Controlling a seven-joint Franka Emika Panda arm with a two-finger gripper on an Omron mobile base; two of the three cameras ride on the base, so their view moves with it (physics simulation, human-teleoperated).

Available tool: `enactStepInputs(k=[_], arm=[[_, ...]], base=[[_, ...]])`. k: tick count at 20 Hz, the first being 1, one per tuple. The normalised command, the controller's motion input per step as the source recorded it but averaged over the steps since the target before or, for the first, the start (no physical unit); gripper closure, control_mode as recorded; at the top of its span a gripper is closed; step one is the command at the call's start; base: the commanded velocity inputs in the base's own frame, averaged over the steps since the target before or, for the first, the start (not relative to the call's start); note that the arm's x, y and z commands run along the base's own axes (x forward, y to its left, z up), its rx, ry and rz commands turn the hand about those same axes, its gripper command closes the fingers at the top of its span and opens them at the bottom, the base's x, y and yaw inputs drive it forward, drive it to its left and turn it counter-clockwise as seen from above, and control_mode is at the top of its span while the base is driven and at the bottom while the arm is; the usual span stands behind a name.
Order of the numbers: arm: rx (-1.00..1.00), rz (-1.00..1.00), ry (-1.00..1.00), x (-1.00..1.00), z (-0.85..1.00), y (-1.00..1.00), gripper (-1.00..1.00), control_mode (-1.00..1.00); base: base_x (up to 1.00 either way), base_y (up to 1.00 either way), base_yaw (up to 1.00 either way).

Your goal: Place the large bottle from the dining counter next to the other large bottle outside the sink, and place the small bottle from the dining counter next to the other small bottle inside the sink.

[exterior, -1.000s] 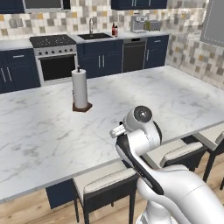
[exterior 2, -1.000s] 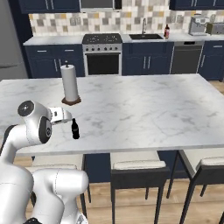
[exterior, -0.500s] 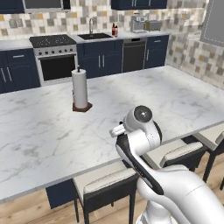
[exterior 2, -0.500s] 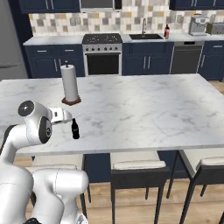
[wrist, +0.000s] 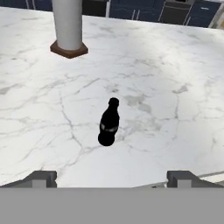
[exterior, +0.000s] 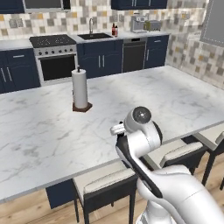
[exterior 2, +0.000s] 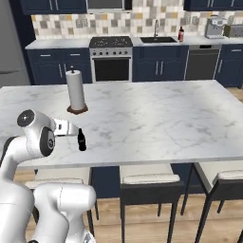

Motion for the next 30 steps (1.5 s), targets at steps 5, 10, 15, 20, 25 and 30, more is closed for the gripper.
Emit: enactStepInputs(k=[5,10,15,20,25,30], arm=[[0.0,-0.05,0.0,0.08,-0.07,-0.23,-1.0,-1.0],[0.06,0.0,0.01,0.27,-0.09,-0.26,-1.0,-1.0],[0.19,0.02,0.06,0.35,-0.16,-0.17,-1.0,-1.0],[0.21,0.07,0.1,0.31,-0.25,-0.01,-1.0,-1.0],[0.08,0.03,0.09,0.2,-0.13,0.0,-1.0,-1.0],[-0.01,0.0,0.01,0.02,0.0,0.08,-1.0,-1.0]], base=[[0.0,0.0,0.0],[0.0,0.0,0.0],[0.0,0.0,0.0],[0.0,0.0,0.0],[0.0,0.0,0.0],[0.0,0.0,0.0]])
